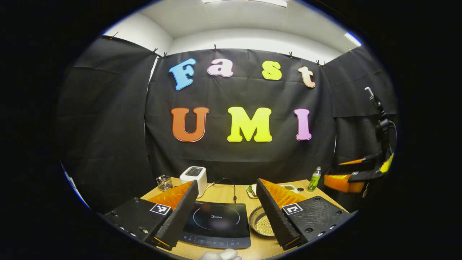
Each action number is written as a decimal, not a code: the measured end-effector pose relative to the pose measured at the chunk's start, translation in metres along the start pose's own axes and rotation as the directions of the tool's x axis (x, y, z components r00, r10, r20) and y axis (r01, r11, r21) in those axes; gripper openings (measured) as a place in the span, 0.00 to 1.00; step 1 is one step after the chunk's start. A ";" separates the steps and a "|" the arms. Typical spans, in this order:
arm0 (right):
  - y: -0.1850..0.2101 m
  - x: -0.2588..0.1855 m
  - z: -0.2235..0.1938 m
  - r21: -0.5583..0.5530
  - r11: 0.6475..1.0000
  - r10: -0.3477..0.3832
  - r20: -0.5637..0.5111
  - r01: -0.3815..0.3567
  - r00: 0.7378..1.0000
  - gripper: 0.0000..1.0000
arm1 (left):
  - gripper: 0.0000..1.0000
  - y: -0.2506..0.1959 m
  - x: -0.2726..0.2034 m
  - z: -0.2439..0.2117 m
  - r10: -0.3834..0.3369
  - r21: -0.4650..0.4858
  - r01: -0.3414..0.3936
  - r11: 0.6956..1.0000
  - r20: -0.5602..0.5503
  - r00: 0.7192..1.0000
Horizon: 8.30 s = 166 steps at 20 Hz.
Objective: First push the handle of the pot to place it horizontally, then grasp the pot with both hands and set it on the induction cooktop.
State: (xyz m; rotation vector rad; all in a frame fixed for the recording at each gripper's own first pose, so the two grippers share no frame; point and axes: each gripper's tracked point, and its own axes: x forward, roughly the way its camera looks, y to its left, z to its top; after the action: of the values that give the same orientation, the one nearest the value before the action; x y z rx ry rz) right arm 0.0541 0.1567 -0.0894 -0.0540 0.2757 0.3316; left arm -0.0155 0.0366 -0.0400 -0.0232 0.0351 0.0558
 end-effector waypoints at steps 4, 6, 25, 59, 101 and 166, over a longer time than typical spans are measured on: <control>0.044 0.029 -0.055 0.071 0.990 0.132 -0.169 -0.122 0.977 0.68 | 0.96 0.015 -0.008 -0.016 0.033 0.001 -0.033 0.999 -0.021 0.999; 0.061 0.040 -0.083 0.116 0.980 0.184 -0.249 -0.160 0.951 0.58 | 0.96 0.023 -0.011 -0.019 0.052 -0.001 -0.052 0.999 -0.026 0.998; 0.100 0.069 -0.256 0.193 0.965 0.259 -0.615 -0.176 0.745 0.04 | 0.95 0.041 -0.014 -0.040 0.096 -0.019 -0.097 0.995 -0.072 0.993; -0.080 0.053 -0.289 0.147 0.980 -0.005 -0.662 0.137 0.750 0.00 | 0.96 0.012 0.012 -0.061 0.030 -0.062 -0.038 0.997 -0.123 0.992; -0.147 -0.016 -0.239 0.089 0.954 -0.220 -0.437 0.285 0.872 0.90 | 0.95 -0.074 0.031 -0.121 -0.160 0.052 0.175 0.983 -0.217 0.963; -0.040 0.107 -0.198 0.250 0.947 -0.037 -0.541 0.202 0.840 0.52 | 0.61 0.009 0.140 -0.277 -0.056 0.027 0.095 0.995 -0.636 0.770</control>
State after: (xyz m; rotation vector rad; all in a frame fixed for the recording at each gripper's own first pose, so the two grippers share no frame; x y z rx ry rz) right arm 0.1136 0.1337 -0.3089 0.1395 0.8720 0.1373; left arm 0.1137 0.0463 -0.3220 0.0156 0.7230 -0.0374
